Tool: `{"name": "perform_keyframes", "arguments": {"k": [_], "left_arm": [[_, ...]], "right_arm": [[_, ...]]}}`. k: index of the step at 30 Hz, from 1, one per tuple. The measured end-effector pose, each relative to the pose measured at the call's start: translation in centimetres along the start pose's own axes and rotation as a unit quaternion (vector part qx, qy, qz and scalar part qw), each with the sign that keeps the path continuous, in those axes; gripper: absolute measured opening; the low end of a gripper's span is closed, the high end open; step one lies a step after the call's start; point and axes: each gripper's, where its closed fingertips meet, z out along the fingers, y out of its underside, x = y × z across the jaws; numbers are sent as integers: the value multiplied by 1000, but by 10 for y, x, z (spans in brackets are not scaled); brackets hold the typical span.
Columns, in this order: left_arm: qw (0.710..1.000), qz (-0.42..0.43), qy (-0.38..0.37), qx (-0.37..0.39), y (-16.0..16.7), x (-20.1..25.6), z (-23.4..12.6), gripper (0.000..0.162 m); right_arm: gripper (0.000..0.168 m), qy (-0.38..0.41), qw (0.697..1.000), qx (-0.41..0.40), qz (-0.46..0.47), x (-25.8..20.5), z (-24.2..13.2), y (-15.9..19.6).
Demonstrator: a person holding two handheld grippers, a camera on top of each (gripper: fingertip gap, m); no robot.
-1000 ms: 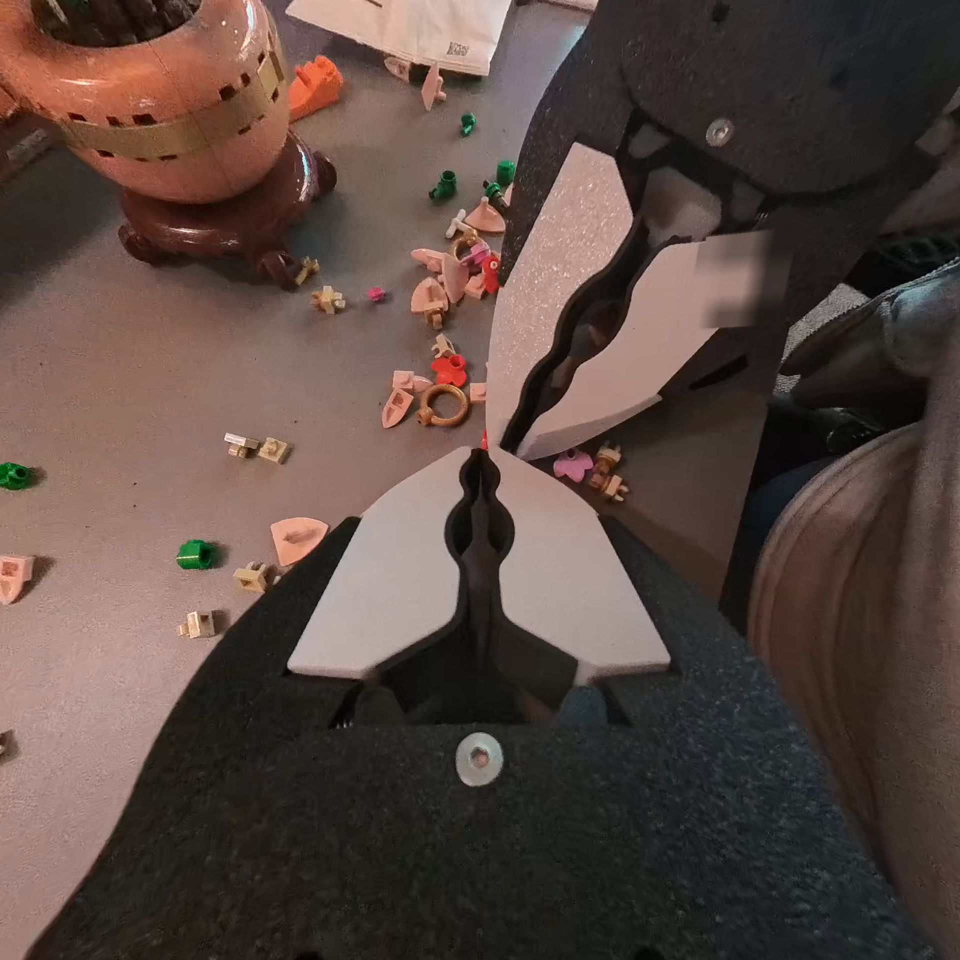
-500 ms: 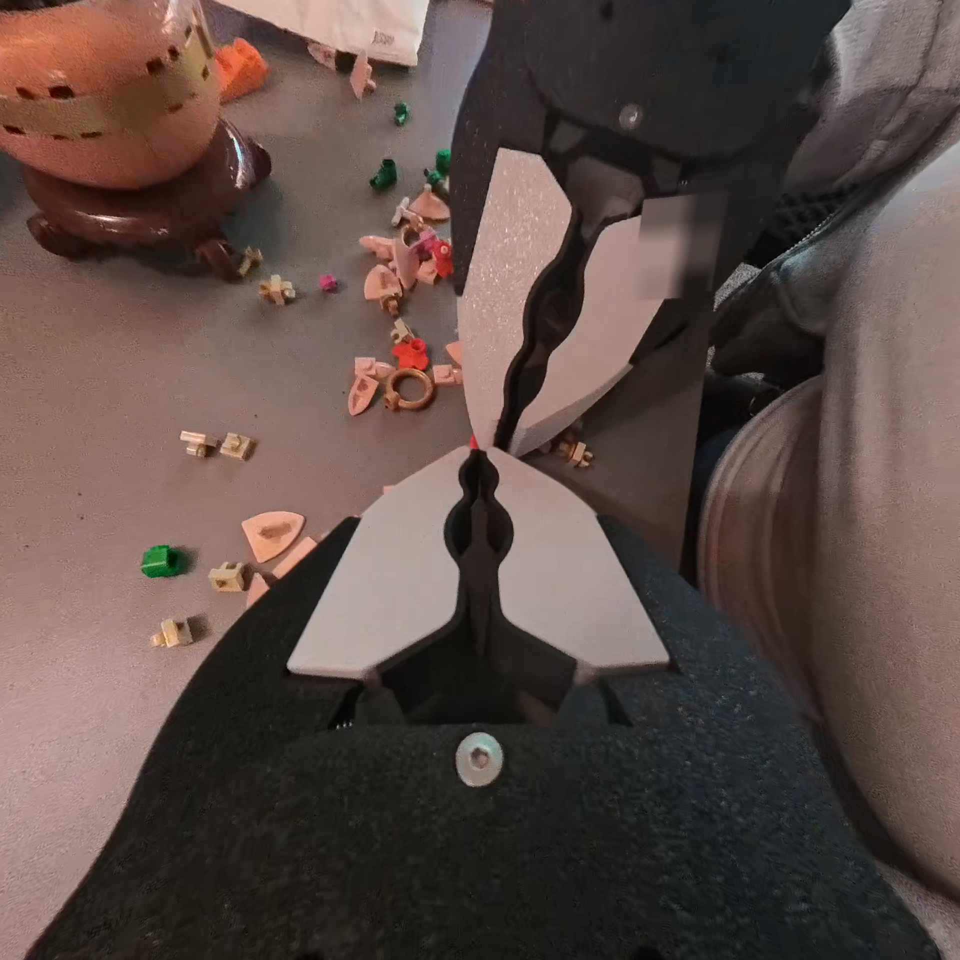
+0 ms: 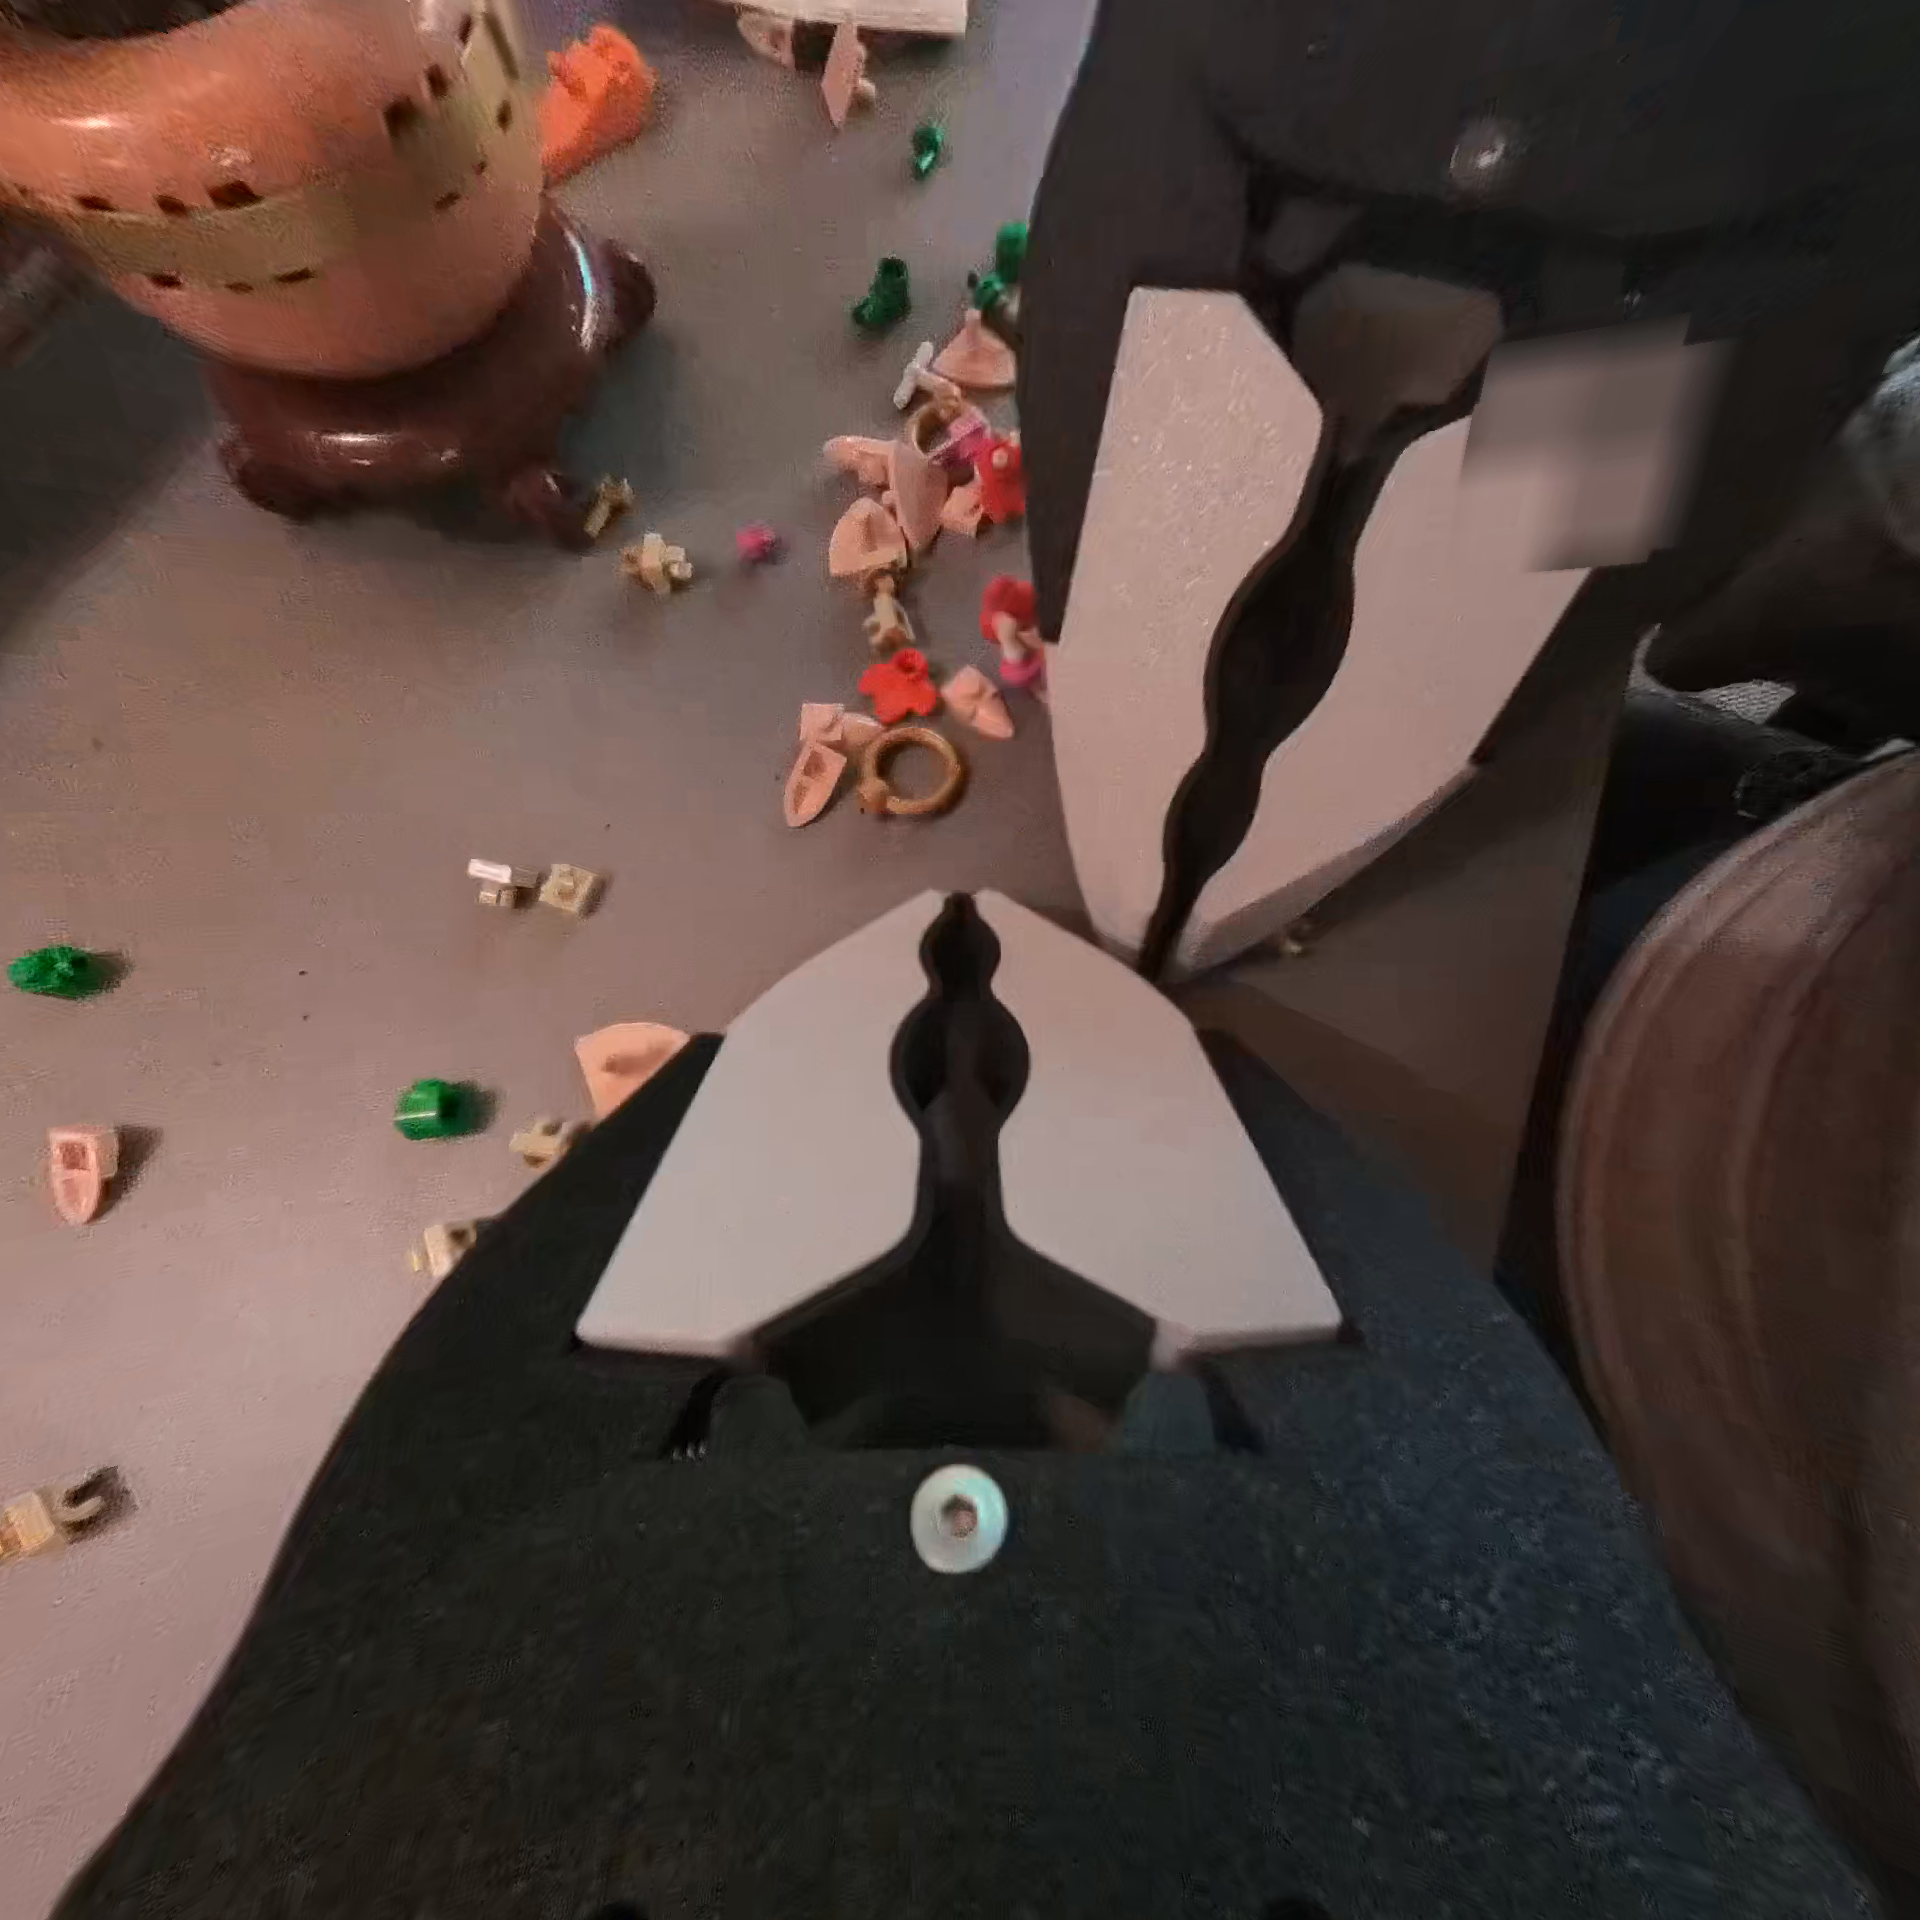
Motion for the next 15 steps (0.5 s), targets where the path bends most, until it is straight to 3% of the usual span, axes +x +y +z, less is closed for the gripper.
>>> {"name": "perform_keyframes", "arguments": {"k": [7, 9, 15], "left_arm": [[999, -32, -3, 17, -2, -7, -5, 0], [999, -28, -9, 30, -5, -8, -7, 0], [985, -67, -41, 153, -26, -23, -34, 0]], "right_arm": [[0, 25, 1000, 1, 4, 8, -3, 1], [0, 50, 998, 50, -2, 15, -12, -10], [0, 101, 984, 138, 52, 34, -42, -21]]}}
